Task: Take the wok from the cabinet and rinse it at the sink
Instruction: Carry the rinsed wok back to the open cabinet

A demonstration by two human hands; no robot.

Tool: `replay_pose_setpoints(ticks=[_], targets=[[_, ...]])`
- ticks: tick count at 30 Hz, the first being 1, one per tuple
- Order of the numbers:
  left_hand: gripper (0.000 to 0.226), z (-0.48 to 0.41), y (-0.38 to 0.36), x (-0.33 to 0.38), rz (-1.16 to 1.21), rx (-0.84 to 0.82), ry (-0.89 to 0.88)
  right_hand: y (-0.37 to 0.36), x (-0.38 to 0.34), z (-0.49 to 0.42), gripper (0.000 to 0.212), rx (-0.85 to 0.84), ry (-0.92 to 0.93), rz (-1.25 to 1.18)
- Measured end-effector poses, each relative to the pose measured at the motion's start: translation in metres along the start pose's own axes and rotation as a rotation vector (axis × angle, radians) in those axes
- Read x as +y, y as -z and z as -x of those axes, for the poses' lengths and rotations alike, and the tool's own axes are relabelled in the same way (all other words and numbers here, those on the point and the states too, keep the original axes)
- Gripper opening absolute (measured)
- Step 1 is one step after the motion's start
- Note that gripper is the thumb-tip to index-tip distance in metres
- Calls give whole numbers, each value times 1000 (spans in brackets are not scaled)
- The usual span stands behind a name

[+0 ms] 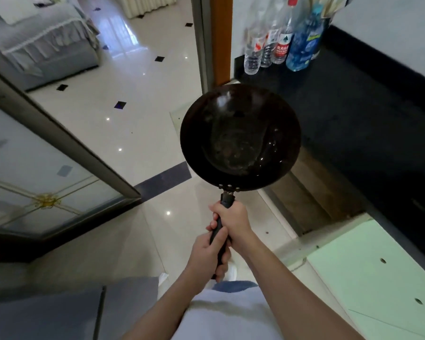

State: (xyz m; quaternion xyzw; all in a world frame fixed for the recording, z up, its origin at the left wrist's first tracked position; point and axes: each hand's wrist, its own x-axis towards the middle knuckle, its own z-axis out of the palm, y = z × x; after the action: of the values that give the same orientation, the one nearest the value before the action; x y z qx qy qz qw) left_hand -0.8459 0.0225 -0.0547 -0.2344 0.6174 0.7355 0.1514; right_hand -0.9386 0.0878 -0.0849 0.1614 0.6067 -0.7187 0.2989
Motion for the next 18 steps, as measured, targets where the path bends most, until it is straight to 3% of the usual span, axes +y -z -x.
replay_pose_setpoints(ticks=[9,18], targets=[[37,-72,-15,47,-125,-130,28,25,-53,-47,19,124,45,-97],[38,-151,-37,87,-277,-372,59,62,-98,-90,14,407,48,-180]])
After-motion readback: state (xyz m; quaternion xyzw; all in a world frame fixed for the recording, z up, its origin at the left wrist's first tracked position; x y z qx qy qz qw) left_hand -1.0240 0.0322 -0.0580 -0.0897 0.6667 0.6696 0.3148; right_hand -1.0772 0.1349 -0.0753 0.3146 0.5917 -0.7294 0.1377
